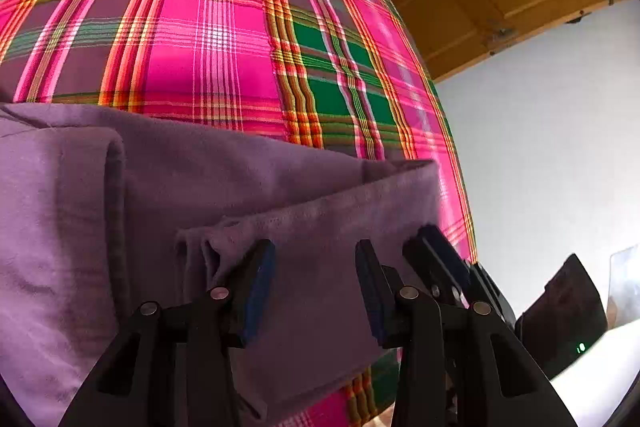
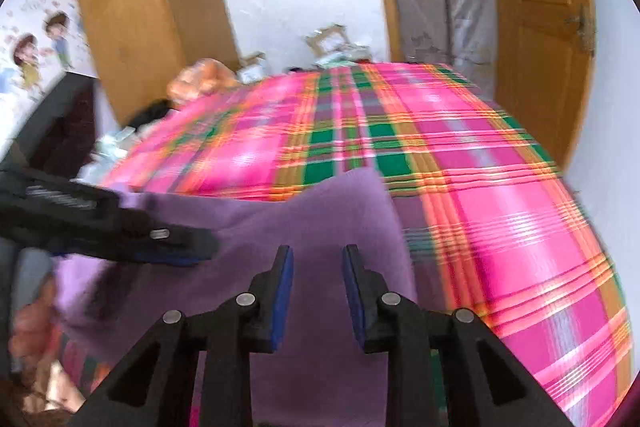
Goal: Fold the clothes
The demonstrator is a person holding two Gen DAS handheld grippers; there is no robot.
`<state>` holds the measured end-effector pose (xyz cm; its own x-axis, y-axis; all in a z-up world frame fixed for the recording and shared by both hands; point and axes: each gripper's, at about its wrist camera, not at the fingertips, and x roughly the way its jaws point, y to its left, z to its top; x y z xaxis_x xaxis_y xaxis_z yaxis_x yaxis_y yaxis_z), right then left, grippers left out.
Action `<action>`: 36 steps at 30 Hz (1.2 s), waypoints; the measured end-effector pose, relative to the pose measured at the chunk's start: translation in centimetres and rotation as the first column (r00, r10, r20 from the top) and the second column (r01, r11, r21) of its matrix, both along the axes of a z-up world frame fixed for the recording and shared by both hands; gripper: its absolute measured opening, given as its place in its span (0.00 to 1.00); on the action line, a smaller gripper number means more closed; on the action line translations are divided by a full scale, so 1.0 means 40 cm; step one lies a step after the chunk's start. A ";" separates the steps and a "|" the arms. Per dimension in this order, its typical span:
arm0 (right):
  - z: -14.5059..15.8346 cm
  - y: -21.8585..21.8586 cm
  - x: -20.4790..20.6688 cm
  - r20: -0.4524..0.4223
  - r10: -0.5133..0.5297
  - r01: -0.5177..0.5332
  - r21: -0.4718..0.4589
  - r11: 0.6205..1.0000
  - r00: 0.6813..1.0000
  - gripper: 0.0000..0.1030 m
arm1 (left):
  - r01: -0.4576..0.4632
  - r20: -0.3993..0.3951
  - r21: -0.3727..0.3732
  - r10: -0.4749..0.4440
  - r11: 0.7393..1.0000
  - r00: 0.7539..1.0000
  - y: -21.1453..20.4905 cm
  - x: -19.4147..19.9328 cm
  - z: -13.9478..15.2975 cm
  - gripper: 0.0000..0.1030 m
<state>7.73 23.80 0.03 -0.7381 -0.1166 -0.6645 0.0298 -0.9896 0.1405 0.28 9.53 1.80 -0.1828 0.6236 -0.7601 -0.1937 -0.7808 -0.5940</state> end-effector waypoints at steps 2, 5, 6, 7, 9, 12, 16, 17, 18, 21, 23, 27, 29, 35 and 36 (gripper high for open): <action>-0.010 0.016 -0.005 0.019 -0.037 0.037 0.008 0.999 0.999 0.20 | -0.004 -0.002 0.001 0.004 1.000 1.000 0.002 -0.004 -0.004 0.41; -0.040 0.032 -0.027 0.078 -0.070 0.067 0.044 0.997 0.994 0.12 | -0.006 0.010 0.004 0.006 1.000 1.000 0.006 -0.014 -0.014 0.41; -0.042 0.036 -0.025 0.069 -0.065 0.062 0.044 0.997 0.996 0.12 | -0.009 0.012 0.007 0.009 1.000 1.000 0.009 -0.018 -0.017 0.41; -0.043 0.038 -0.025 0.069 -0.065 0.062 0.045 0.997 0.995 0.12 | -0.009 0.013 0.010 0.009 1.000 1.000 0.010 -0.021 -0.018 0.41; -0.045 0.040 -0.027 0.072 -0.066 0.062 0.049 0.997 0.995 0.12 | -0.010 0.013 0.009 0.010 1.000 1.000 0.014 -0.025 -0.018 0.41; -0.037 0.042 -0.036 0.086 -0.051 0.048 0.045 0.998 0.995 0.12 | -0.004 0.006 -0.004 0.004 1.000 1.000 0.015 -0.019 -0.015 0.41; 0.007 0.050 -0.032 0.052 -0.039 0.037 0.034 0.999 0.998 0.13 | -0.007 0.013 0.012 0.007 1.000 1.000 0.011 -0.023 -0.018 0.41; 0.013 0.047 -0.040 0.046 -0.029 0.027 0.036 0.999 0.999 0.13 | -0.011 0.014 0.012 0.010 1.000 1.000 0.011 -0.022 -0.017 0.41; 0.019 0.044 -0.049 0.040 -0.019 0.017 0.037 0.999 0.999 0.13 | -0.013 0.013 0.011 0.012 1.000 1.000 0.011 -0.021 -0.017 0.41; 0.021 0.034 -0.086 0.056 -0.007 0.003 0.062 0.998 0.998 0.13 | 0.001 -0.001 0.000 -0.001 1.000 1.000 0.017 -0.019 -0.014 0.41; -0.010 0.038 -0.117 0.123 -0.047 0.034 0.104 0.994 0.991 0.13 | 0.007 0.001 0.011 -0.007 1.000 1.000 0.013 -0.022 -0.017 0.41; -0.031 0.065 -0.135 0.155 -0.076 0.065 0.075 0.995 0.985 0.23 | 0.010 0.014 0.037 -0.010 0.999 1.000 0.005 -0.028 -0.022 0.41; -0.035 0.081 -0.139 0.165 -0.082 0.076 0.040 0.996 0.983 0.25 | 0.011 0.014 0.036 -0.012 0.999 1.000 0.006 -0.027 -0.021 0.41; -0.032 0.098 -0.139 0.178 -0.076 0.079 -0.008 0.997 0.981 0.25 | 0.006 0.025 0.042 -0.007 0.999 1.000 0.006 -0.031 -0.023 0.41; -0.028 0.106 -0.137 0.183 -0.077 0.084 -0.030 0.996 0.980 0.25 | 0.005 0.028 0.043 -0.006 0.999 1.000 0.006 -0.032 -0.024 0.41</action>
